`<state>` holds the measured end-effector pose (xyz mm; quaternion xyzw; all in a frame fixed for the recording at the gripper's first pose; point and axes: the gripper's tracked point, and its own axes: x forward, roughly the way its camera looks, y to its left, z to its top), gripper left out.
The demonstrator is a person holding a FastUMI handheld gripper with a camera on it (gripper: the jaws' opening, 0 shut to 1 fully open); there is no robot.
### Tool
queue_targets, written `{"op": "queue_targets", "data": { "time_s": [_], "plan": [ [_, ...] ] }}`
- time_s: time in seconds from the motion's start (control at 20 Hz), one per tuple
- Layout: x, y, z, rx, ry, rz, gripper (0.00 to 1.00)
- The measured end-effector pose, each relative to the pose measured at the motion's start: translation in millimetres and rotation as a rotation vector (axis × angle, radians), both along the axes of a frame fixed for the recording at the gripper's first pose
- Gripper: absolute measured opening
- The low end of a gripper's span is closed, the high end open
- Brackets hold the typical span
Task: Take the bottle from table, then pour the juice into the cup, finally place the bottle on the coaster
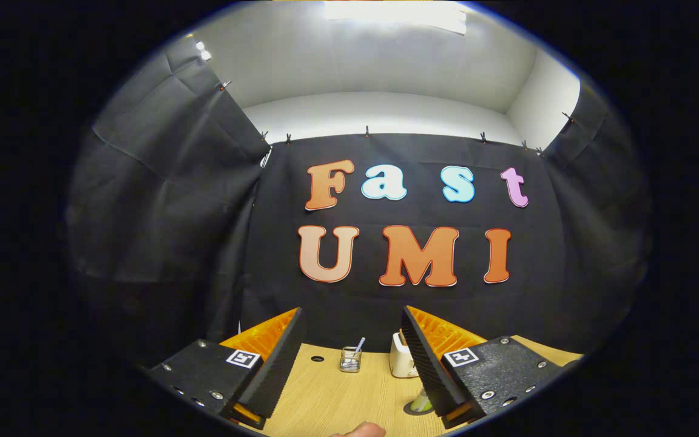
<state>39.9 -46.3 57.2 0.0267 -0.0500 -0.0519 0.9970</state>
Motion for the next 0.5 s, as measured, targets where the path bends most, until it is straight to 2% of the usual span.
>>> {"op": "queue_targets", "data": {
  "time_s": [0.3,0.5],
  "plan": [
    [14,-1,-4,-0.013,0.014,-0.012,0.94],
    [24,-14,-6,-0.042,0.027,-0.051,0.94]
  ]
}}
